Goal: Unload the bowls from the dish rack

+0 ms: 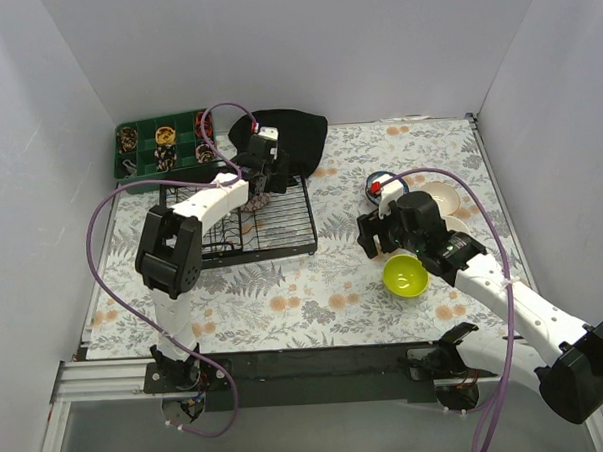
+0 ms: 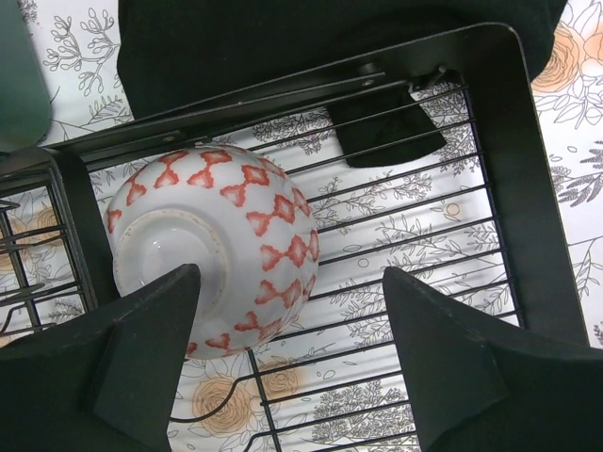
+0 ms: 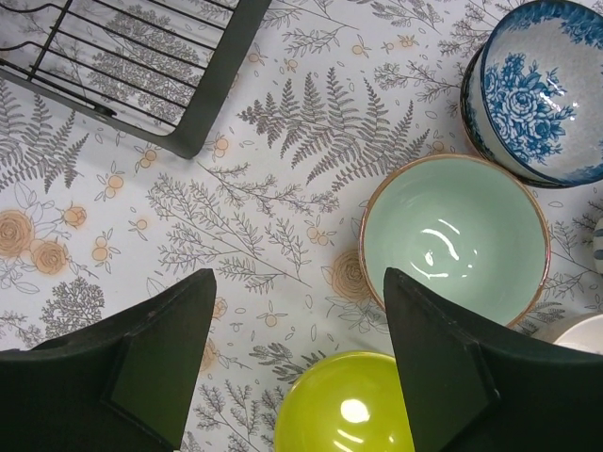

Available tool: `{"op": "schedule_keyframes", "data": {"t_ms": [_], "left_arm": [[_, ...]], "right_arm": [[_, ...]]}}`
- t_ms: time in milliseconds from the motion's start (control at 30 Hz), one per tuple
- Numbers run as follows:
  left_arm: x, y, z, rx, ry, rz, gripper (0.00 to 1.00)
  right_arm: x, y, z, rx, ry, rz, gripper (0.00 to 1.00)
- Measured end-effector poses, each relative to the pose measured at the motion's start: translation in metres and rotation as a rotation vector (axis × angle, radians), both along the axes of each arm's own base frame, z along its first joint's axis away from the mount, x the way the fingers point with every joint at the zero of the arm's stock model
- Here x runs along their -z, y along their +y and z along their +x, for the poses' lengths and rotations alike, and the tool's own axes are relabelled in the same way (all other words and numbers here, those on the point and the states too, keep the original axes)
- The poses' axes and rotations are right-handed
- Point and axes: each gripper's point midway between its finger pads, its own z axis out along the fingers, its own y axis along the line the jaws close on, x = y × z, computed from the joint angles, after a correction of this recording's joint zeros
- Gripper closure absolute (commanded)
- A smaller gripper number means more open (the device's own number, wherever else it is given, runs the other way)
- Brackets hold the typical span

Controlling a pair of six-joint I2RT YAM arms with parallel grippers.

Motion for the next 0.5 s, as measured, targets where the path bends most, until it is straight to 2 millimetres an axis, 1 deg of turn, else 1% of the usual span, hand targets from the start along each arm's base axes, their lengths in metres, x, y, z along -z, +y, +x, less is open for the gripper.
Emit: {"op": "schedule_keyframes", "data": {"t_ms": [167, 233, 300, 400, 467, 500], "left_arm": [[0.000, -0.008, -0.002, 0.010, 0.016, -0.046, 0.25], [-0.001, -0.014, -0.003, 0.020, 0.020, -0.067, 0.24], [-0.002, -0.022, -0.006, 0.039, 0.025, -0.084, 0.24], [-0.004, -0.043, -0.014, 0.089, 0.034, -0.107, 0.22], [-0.005, -0.058, -0.021, 0.128, 0.043, -0.124, 0.19], [-0.005, -0.063, -0.023, 0.139, 0.045, -0.128, 0.17]], "right_arm": [[0.004, -0.004, -0.002, 0.000, -0.004, -0.015, 0.20], [0.005, -0.004, -0.002, 0.001, -0.005, -0.017, 0.20], [0.005, -0.004, -0.002, 0.001, -0.006, -0.017, 0.21], [0.005, -0.004, -0.002, 0.000, -0.006, -0.018, 0.21], [0.005, -0.003, -0.002, -0.005, -0.005, -0.017, 0.21], [0.006, -0.002, -0.002, -0.008, -0.002, -0.017, 0.21]]}}
